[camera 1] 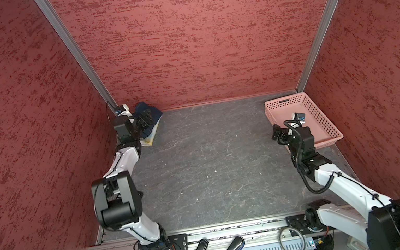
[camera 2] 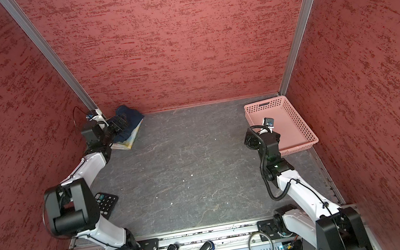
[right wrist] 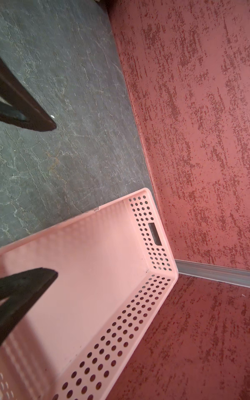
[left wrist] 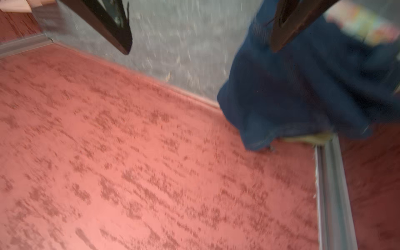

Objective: Fold and stack skirts
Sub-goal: Smooth out the skirt on several skirts.

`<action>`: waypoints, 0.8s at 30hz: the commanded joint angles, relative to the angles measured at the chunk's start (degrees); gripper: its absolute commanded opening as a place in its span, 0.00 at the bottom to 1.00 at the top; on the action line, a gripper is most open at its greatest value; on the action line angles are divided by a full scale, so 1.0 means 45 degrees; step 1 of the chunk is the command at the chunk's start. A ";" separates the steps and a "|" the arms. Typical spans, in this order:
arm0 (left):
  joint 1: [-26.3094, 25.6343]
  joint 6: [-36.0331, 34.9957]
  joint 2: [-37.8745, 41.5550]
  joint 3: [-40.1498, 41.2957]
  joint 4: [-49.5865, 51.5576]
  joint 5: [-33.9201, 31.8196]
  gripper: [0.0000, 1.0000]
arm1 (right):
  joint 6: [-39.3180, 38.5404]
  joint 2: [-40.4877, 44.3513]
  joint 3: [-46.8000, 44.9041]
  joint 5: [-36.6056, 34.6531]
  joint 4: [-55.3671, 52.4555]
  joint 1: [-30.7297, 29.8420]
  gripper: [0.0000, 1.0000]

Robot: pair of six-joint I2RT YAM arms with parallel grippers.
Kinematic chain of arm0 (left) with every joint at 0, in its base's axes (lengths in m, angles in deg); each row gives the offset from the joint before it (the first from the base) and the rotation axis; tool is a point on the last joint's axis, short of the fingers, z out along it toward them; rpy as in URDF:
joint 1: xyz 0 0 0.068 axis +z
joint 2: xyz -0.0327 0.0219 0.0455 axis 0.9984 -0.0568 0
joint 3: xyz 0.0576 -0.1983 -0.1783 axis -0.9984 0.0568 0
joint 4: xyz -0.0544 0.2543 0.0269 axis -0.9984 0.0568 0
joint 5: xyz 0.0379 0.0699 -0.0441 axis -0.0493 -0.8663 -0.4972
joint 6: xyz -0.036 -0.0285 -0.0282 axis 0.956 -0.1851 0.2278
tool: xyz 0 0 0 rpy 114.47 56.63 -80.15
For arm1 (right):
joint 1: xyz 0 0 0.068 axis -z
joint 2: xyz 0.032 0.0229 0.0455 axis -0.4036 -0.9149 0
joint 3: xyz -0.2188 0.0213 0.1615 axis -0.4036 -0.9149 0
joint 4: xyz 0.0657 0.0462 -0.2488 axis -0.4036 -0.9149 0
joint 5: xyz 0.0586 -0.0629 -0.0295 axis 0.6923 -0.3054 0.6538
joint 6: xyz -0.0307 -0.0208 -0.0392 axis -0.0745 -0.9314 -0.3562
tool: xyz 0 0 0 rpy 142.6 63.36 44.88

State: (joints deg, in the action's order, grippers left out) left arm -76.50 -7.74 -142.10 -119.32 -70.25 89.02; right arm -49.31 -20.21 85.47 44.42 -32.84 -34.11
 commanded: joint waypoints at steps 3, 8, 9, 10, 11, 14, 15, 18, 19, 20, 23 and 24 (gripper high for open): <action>0.0589 0.1527 -0.3169 -0.2448 -0.0701 0.0184 1.00 | -0.0014 0.0301 0.0215 -0.0014 -0.0010 0.0183 0.99; 0.1170 0.2522 -0.4429 -0.2920 0.1862 0.0074 0.99 | -0.0211 0.0166 0.0295 0.0020 -0.0145 0.0666 0.99; 0.1262 0.2536 -0.4544 -0.3049 0.2306 0.0139 1.00 | -0.0207 0.0015 0.0292 0.0141 -0.0043 0.0784 0.99; 0.1402 0.2431 -0.4700 -0.3282 0.2779 0.0325 1.00 | -0.0221 -0.0196 0.0324 0.0206 0.0072 0.0938 0.99; 0.1492 0.2321 -0.4789 -0.3489 0.3105 0.0505 1.00 | -0.0301 -0.0406 0.0324 0.0200 0.0226 0.1083 0.99; 0.1592 0.1853 -0.4087 -0.2926 0.1998 0.0683 1.00 | -0.0629 -0.0738 0.0097 0.0184 0.0974 0.1573 0.99; 0.1555 0.1731 -0.3549 -0.2282 0.0919 0.0675 1.00 | -0.0684 -0.0758 -0.0136 0.0278 0.1511 0.1817 0.99; 0.1495 0.1567 -0.1820 -0.0532 -0.1440 0.0875 0.99 | -0.0722 -0.1088 -0.1144 0.0833 0.3740 0.2507 0.99; 0.1426 0.1464 -0.1120 0.0179 -0.1962 0.1004 1.00 | -0.0940 -0.1400 -0.1528 0.1110 0.4746 0.2610 0.99; 0.1328 0.1212 -0.0522 0.0956 -0.2772 0.1129 1.00 | -0.1263 -0.1825 -0.1892 0.1254 0.5746 0.2607 0.99; 0.0506 -0.0462 0.1648 0.3279 -0.2831 0.0875 1.00 | -0.1740 -0.3169 -0.2580 0.1152 0.8148 0.2645 0.99; 0.0104 -0.1186 0.2387 0.3923 -0.2292 0.0261 1.00 | -0.1923 -0.3632 -0.2820 0.1228 0.9082 0.2679 0.99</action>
State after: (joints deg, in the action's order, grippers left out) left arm -72.41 -4.42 -137.54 -106.94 -77.55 92.10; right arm -54.49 -33.21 74.89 48.09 -7.34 -22.39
